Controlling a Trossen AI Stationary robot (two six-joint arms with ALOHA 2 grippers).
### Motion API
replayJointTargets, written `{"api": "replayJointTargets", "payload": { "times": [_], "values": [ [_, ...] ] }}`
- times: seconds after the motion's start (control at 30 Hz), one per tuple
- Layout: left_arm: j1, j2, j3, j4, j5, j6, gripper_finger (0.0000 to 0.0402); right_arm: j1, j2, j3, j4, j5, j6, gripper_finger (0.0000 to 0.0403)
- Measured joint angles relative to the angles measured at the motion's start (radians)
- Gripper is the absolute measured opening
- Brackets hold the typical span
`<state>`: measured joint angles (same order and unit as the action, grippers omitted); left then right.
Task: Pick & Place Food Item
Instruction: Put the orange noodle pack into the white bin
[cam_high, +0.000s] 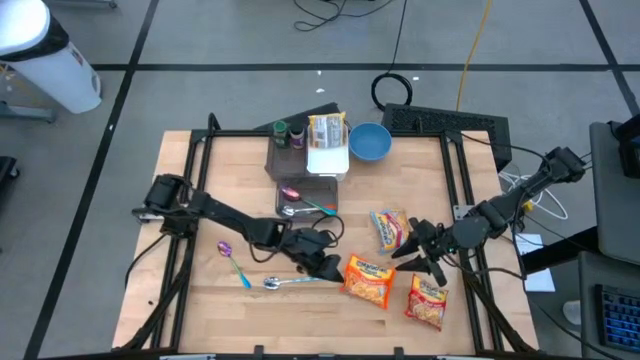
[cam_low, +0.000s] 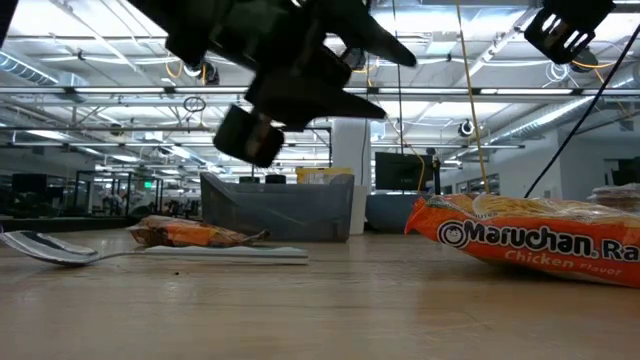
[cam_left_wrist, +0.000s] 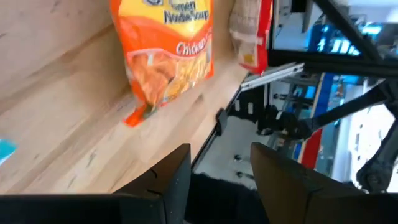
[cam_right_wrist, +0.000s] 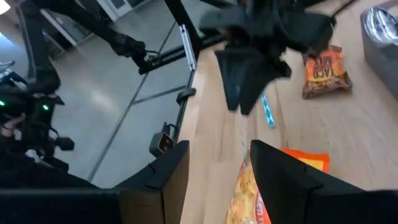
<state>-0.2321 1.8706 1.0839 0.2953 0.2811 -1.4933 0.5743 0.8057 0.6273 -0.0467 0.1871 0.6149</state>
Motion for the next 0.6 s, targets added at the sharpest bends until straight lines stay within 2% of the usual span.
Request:
{"api": "replayJointTargets", "payload": {
  "times": [0.3,0.6],
  "values": [
    [0.022,0.087,0.065,-0.053,-0.057,0.048,0.0153,-0.001,-0.001,0.0,0.027,0.027,-0.038,0.0162],
    [0.044,0.101,0.139,-0.292,-0.107,0.136,0.0152,-0.001,-0.001,0.0,0.027,0.027,-0.036,0.016]
  ]
}}
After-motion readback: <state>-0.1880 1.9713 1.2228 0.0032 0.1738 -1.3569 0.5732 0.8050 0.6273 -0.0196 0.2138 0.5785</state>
